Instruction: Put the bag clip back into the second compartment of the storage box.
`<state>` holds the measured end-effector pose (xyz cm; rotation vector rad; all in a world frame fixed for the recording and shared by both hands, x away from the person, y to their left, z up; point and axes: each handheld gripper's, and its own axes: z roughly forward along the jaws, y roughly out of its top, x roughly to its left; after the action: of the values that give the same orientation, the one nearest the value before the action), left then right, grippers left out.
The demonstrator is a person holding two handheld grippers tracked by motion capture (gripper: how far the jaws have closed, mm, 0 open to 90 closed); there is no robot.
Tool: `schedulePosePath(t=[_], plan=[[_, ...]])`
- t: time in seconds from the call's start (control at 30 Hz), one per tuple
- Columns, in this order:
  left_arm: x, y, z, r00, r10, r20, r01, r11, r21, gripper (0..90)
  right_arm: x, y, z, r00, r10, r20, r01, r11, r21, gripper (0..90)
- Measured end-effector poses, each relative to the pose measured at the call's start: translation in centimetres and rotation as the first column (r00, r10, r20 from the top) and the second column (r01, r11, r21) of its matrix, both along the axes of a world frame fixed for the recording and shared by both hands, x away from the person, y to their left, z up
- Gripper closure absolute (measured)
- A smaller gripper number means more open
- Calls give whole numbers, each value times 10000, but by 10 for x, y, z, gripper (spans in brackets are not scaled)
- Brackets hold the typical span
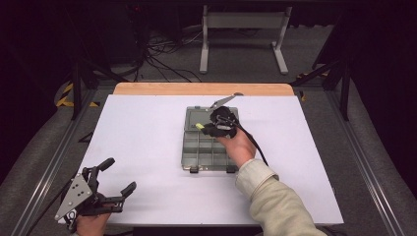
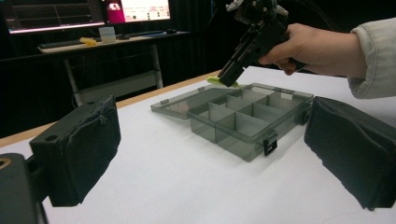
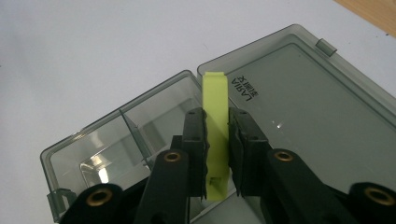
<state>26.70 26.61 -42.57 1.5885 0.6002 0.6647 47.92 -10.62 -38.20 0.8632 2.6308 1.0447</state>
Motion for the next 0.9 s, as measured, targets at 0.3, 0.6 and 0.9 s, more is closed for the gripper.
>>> schedulePosePath(t=[0.3,0.6,0.9], plan=[[0,0,0,10000,-15,10,15,10000,49,42,1,-2,-11,9995,-156,-268,161,9997,170,777],[0,0,0,10000,-6,-9,6,10000,37,42,0,-1,-19,9982,-238,-557,256,9992,310,777],[0,0,0,10000,-7,2,7,10000,33,42,-2,-1,-25,9964,-318,-781,340,9991,267,776]])
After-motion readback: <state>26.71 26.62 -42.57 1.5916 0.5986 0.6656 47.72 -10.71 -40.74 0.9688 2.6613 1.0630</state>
